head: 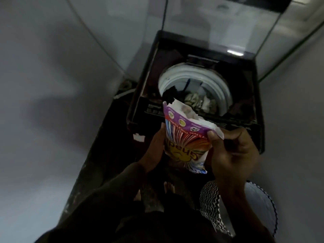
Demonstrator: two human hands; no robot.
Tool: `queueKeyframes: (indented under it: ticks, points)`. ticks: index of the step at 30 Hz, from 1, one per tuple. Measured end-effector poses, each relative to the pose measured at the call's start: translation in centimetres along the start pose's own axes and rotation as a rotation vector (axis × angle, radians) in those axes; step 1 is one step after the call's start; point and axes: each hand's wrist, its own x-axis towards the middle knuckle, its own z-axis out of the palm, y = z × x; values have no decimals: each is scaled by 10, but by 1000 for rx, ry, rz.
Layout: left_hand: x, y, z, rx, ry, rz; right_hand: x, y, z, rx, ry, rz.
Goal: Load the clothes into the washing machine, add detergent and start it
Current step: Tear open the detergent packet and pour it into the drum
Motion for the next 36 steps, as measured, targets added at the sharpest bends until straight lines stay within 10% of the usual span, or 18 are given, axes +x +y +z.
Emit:
queueKeyframes:
  ticks: [17,36]
  points:
    - [38,-37,187,129,-409,-278,87,0,-114,-279,488,83]
    - [70,-42,248,106,-454,-657,195,51,-143,-520,315,73]
